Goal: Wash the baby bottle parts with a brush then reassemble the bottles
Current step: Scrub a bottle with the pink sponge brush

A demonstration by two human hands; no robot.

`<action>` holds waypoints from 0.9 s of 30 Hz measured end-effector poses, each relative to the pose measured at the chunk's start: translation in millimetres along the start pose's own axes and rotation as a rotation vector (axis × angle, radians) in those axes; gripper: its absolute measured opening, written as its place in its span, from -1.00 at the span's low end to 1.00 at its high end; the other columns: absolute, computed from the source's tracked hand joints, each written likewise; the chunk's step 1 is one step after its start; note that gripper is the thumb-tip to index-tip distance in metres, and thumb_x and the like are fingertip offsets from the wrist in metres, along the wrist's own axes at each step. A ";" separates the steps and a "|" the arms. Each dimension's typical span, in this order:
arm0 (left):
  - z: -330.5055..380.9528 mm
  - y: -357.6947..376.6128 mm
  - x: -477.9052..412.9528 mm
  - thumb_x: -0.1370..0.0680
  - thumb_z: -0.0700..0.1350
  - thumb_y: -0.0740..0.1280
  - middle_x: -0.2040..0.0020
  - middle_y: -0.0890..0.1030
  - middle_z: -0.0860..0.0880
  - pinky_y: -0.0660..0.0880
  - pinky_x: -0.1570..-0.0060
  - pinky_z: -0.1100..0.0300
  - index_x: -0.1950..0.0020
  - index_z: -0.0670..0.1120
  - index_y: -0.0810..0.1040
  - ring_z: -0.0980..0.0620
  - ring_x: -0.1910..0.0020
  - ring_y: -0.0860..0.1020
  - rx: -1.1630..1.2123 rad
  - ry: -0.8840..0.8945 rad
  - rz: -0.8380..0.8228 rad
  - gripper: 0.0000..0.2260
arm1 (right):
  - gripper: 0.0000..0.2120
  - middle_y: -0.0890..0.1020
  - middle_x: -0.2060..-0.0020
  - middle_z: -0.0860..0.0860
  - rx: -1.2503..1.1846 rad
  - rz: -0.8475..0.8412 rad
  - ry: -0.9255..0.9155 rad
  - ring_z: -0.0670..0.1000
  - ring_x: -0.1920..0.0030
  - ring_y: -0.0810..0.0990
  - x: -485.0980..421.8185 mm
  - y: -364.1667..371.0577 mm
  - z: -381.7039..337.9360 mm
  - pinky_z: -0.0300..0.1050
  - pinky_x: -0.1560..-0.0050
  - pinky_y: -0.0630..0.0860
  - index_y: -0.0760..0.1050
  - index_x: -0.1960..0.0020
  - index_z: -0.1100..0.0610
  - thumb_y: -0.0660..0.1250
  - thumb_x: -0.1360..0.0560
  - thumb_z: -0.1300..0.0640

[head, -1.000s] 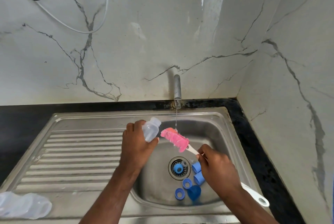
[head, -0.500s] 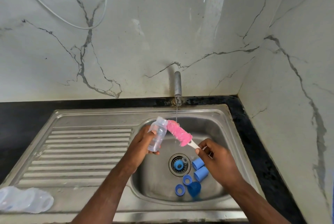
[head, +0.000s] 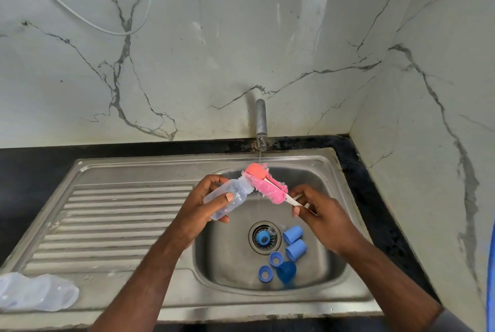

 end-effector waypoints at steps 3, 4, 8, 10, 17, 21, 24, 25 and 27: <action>1.5 -6.9 1.7 -0.44 -0.03 0.47 -0.10 0.63 -0.06 0.64 0.13 -0.10 -0.14 0.05 0.59 -0.09 0.03 0.64 -0.021 -0.002 0.010 -0.72 | -0.68 0.57 0.23 -0.12 -0.028 -0.093 -0.023 -0.08 0.22 0.55 1.6 -8.1 -0.8 -0.21 0.19 0.48 0.49 -0.13 -0.20 0.36 -0.57 0.22; 2.3 -9.6 2.5 -0.42 0.01 0.49 -0.10 0.63 -0.06 0.65 0.13 -0.10 -0.14 0.04 0.60 -0.10 0.02 0.64 -0.039 -0.008 0.010 -0.69 | -0.73 0.57 0.24 -0.13 0.005 -0.114 -0.030 -0.10 0.24 0.54 0.9 -9.2 -1.7 -0.19 0.20 0.48 0.47 -0.14 -0.20 0.38 -0.58 0.15; 4.5 -12.4 3.7 -0.39 0.06 0.49 -0.10 0.63 -0.05 0.65 0.19 -0.03 -0.15 0.03 0.60 -0.14 -0.02 0.64 -0.101 -0.003 0.003 -0.65 | -0.78 0.56 0.31 -0.13 0.181 -0.064 -0.056 -0.11 0.29 0.54 -9.1 -7.7 -7.4 -0.03 0.24 0.52 0.40 -0.17 -0.20 0.35 -0.56 -0.14; 4.7 -11.5 4.4 -0.43 0.00 0.47 -0.09 0.64 -0.06 0.64 0.20 -0.03 -0.16 0.00 0.59 -0.15 -0.02 0.64 -0.076 0.001 0.018 -0.68 | -0.61 0.65 0.17 -0.10 0.172 -0.087 -0.061 -0.13 0.21 0.60 -12.1 -6.2 -7.3 0.02 0.14 0.60 0.35 -0.35 -0.31 0.36 -0.58 -0.08; 5.9 -23.1 8.1 -0.37 0.12 0.47 -0.06 0.66 0.00 0.64 0.25 0.01 -0.13 0.06 0.60 -0.10 0.02 0.66 -0.155 0.001 -0.026 -0.64 | -0.54 0.59 -0.29 -0.19 0.176 -0.228 -0.105 -0.16 -0.26 0.55 -16.4 4.8 -11.5 0.02 -0.27 0.53 0.43 -0.43 -0.18 0.36 -0.59 0.13; 3.1 -23.4 11.2 -0.32 0.21 0.45 -0.05 0.65 0.00 0.64 0.29 0.01 -0.12 0.09 0.60 -0.10 0.03 0.65 -0.175 0.006 0.006 -0.58 | -0.39 0.55 -0.28 -0.25 0.009 -0.351 -0.021 -0.16 -0.29 0.52 -18.1 16.7 -23.3 0.03 -0.30 0.50 0.32 -0.43 -0.28 0.45 -0.44 -0.09; 3.6 -24.3 11.7 -0.34 0.19 0.45 -0.03 0.65 0.04 0.63 0.32 0.03 -0.10 0.11 0.60 -0.08 0.06 0.64 -0.197 0.026 0.011 -0.63 | -0.48 0.56 -0.16 -0.38 -0.081 -0.314 0.004 -0.25 -0.19 0.57 -19.8 25.8 -34.3 -0.19 -0.13 0.56 0.31 -0.31 -0.47 0.43 -0.41 -0.31; 4.4 -24.1 11.5 -0.36 0.17 0.45 -0.02 0.65 0.05 0.62 0.33 0.04 -0.10 0.12 0.60 -0.07 0.07 0.64 -0.203 0.030 -0.002 -0.66 | -0.54 0.57 -0.10 -0.44 -0.086 -0.296 0.002 -0.29 -0.13 0.58 -21.1 27.2 -40.0 -0.27 -0.05 0.55 0.30 -0.25 -0.54 0.39 -0.42 -0.31; 7.4 -22.9 10.6 -0.38 0.15 0.46 -0.01 0.65 0.03 0.59 0.37 0.07 -0.10 0.11 0.60 -0.05 0.12 0.63 -0.214 0.037 -0.024 -0.67 | -0.64 0.58 -0.06 -0.48 -0.048 -0.240 -0.038 -0.34 -0.06 0.59 -24.5 30.3 -47.4 -0.34 0.03 0.50 0.34 -0.22 -0.52 0.35 -0.49 -0.26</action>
Point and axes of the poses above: each hand's wrist, its own x-axis away from the middle knuckle, its own y-axis out of the palm, z = x × y, the point moved 1 cm from there along -x, towards the middle knuckle
